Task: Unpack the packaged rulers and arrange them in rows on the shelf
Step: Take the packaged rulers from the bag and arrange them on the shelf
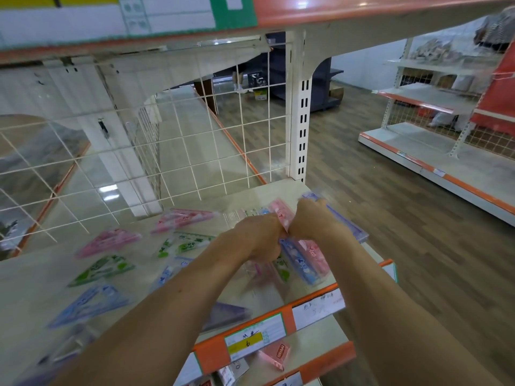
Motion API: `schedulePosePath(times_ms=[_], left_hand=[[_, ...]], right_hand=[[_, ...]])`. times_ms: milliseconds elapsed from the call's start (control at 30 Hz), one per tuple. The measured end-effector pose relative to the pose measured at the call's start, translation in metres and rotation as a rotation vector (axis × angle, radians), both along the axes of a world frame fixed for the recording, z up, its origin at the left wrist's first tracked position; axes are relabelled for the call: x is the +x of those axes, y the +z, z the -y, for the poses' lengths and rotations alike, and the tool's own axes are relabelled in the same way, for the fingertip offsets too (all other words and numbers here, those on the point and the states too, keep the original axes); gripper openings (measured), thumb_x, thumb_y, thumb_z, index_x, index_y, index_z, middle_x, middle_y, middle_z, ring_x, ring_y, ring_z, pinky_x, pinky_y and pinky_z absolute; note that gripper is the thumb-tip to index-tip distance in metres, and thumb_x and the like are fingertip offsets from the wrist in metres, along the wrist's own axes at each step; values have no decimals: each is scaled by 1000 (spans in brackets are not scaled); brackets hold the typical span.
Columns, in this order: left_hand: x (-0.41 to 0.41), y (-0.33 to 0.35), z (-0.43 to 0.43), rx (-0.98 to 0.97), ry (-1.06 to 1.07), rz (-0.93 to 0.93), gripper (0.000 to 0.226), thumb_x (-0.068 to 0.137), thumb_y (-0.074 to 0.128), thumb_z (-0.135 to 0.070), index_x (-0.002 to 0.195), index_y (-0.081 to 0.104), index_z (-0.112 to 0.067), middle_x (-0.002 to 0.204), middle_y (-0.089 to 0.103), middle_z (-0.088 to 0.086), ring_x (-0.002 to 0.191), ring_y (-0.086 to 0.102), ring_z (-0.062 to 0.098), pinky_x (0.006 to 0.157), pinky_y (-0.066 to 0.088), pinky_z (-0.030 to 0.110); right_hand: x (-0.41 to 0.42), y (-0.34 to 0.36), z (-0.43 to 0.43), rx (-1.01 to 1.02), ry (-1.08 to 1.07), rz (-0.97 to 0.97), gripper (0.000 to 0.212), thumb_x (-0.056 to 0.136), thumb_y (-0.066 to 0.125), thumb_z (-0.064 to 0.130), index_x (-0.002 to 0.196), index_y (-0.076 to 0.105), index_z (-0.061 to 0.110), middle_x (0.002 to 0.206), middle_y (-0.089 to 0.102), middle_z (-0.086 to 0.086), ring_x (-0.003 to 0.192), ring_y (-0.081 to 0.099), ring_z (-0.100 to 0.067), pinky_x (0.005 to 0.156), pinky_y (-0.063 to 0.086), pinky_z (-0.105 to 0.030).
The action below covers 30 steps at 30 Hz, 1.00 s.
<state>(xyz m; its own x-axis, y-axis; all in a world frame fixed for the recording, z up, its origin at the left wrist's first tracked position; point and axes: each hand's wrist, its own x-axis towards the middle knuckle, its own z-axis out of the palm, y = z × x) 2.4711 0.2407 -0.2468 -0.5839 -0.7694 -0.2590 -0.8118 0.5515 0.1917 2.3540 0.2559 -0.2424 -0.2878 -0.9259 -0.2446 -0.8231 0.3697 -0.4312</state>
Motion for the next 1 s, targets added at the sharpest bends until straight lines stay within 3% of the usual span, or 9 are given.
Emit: schedulePosePath(times_ms=[100, 200, 300, 400, 533, 800, 867, 933, 1000], left_hand=[[-2, 2, -1, -5, 2, 7, 45, 90, 49, -10, 132, 57, -25, 134, 50, -1, 120, 51, 24, 100, 45, 38], [-2, 2, -3, -14, -11, 19, 45, 91, 48, -9, 132, 57, -23, 133, 49, -1, 120, 50, 24, 101, 44, 38], [0, 3, -4, -8, -22, 22, 45, 91, 48, -11, 133, 56, -23, 136, 46, -2, 121, 49, 23, 102, 43, 38], [0, 4, -3, -7, -45, 48, 46, 91, 48, -11, 134, 55, -24, 139, 44, -1, 123, 47, 24, 103, 42, 38], [-2, 3, -2, 22, 8, 32, 48, 90, 48, -8, 135, 53, -28, 136, 51, 0, 120, 51, 25, 99, 45, 36], [-3, 7, 0, 9, 3, 53, 51, 89, 43, -5, 134, 54, -25, 136, 54, 2, 121, 52, 25, 100, 45, 37], [-4, 14, 1, 1, 66, -59, 38, 93, 43, -9, 126, 60, -17, 131, 56, 6, 117, 53, 23, 102, 41, 35], [-4, 23, 6, 49, 253, -391, 22, 97, 43, -15, 88, 62, -9, 94, 60, 12, 86, 57, 21, 92, 47, 38], [-7, 26, 8, 465, 549, -882, 22, 99, 47, -21, 83, 58, -10, 84, 60, 14, 73, 58, 22, 80, 52, 39]], right_hand=[[-5, 3, 1, -5, 17, -5, 50, 85, 58, 5, 132, 42, 4, 133, 45, -18, 124, 42, -31, 92, 44, -35], [-7, 6, 1, 6, 40, 9, 50, 85, 59, 6, 133, 42, 2, 122, 54, -16, 104, 55, -28, 78, 49, -31], [-4, 9, 3, 27, 75, 24, 40, 87, 56, 4, 126, 48, 0, 94, 58, -11, 84, 55, -25, 77, 51, -32], [-3, 13, 2, 16, 110, -18, 26, 90, 53, 3, 115, 51, -2, 70, 46, -5, 79, 53, -22, 75, 52, -31], [-1, 8, 0, -49, 141, -130, 22, 89, 51, 4, 111, 51, -1, 85, 54, -10, 81, 49, -22, 65, 42, -27], [-9, 9, -7, -107, 200, -277, 11, 89, 52, 6, 100, 55, 5, 77, 50, -5, 83, 58, -25, 67, 44, -29], [-18, 11, -2, -126, 164, -204, 7, 87, 52, 4, 93, 56, 2, 69, 47, -3, 64, 53, -18, 54, 42, -25], [-29, 24, 5, -212, 115, -18, 9, 86, 56, 6, 87, 60, -1, 68, 54, -6, 57, 53, -15, 50, 46, -22], [-27, 39, 4, -269, 127, 206, 11, 83, 61, 7, 82, 64, -4, 65, 57, -6, 54, 53, -13, 45, 44, -15]])
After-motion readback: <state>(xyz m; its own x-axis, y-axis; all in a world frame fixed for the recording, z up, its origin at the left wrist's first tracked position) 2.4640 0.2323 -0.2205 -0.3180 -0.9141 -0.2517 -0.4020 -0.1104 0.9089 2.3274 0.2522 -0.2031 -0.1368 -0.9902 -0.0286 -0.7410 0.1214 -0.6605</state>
